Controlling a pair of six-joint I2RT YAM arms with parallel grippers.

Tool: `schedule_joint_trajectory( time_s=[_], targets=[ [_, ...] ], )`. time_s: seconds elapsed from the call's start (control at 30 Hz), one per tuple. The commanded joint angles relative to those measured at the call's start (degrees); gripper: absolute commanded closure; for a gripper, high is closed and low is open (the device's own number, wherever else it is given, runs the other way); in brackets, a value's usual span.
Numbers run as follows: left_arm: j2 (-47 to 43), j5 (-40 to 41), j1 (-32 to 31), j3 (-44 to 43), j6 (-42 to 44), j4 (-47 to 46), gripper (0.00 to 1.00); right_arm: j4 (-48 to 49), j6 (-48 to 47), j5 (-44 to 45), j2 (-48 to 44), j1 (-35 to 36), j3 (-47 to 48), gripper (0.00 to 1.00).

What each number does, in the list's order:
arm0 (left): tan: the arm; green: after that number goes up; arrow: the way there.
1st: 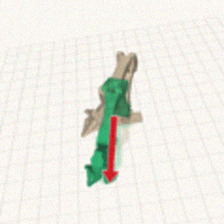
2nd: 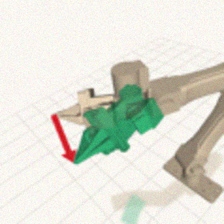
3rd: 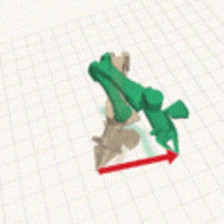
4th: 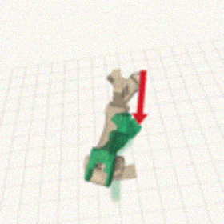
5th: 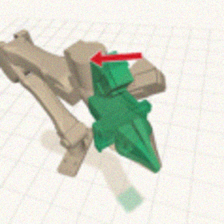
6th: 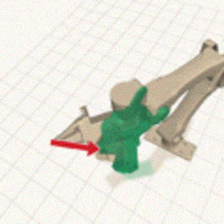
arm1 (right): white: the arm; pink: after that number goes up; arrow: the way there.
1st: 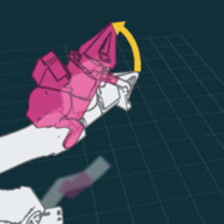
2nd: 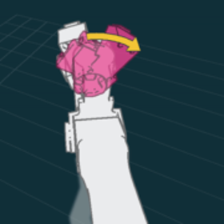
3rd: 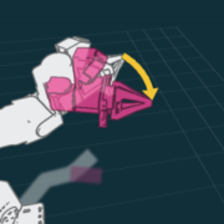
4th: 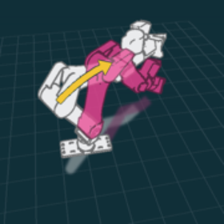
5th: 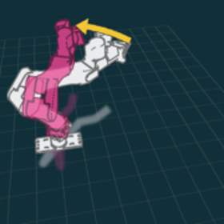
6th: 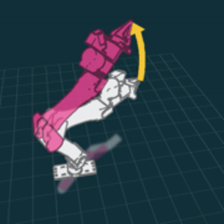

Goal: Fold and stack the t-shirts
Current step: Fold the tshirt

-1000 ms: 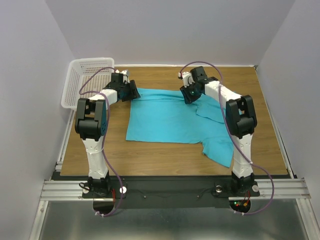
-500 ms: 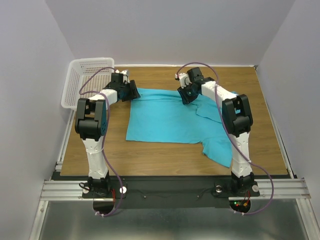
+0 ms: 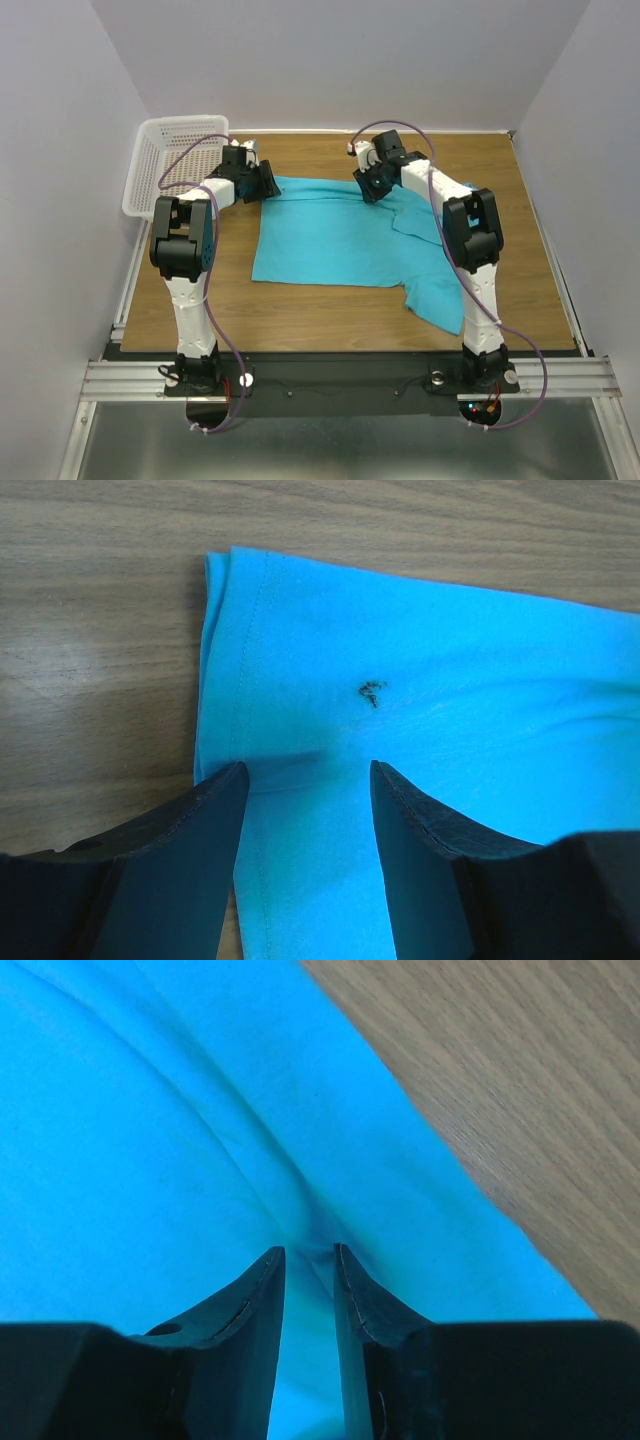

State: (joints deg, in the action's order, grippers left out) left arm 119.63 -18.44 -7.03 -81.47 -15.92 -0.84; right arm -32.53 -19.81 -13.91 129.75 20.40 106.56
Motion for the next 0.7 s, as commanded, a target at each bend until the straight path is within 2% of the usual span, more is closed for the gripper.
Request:
schedule_joint_trajectory(
  time_s=[0.0,0.13,0.2,0.27,0.37,0.47,0.67],
  targets=[
    [0.86,0.24,0.26,-0.35,0.98,1.81,0.36,0.98,-0.75,0.46,1.11,0.69,2.60,0.68],
    [0.95,0.24,0.26,-0.35,0.98,1.81,0.36,0.98,-1.10,0.99,1.64,0.60,2.77,0.68],
    [0.95,0.24,0.26,-0.44,0.98,1.81,0.36,0.98,-1.19,1.08,1.82,0.69,2.77,0.72],
    [0.95,0.24,0.26,-0.44,0.98,1.81,0.36,0.98,-1.19,0.99,1.82,0.69,2.77,0.78],
    [0.95,0.24,0.26,-0.35,0.98,1.81,0.36,0.98,-1.28,0.82,1.12,0.69,2.69,0.93],
    [0.95,0.24,0.26,-0.35,0.98,1.81,0.36,1.07,-1.28,0.47,-0.37,0.69,1.99,1.00],
    [0.95,0.16,0.26,-0.36,0.98,1.90,0.36,1.07,-1.89,-0.94,-4.15,0.69,-0.56,0.99]
  ],
)
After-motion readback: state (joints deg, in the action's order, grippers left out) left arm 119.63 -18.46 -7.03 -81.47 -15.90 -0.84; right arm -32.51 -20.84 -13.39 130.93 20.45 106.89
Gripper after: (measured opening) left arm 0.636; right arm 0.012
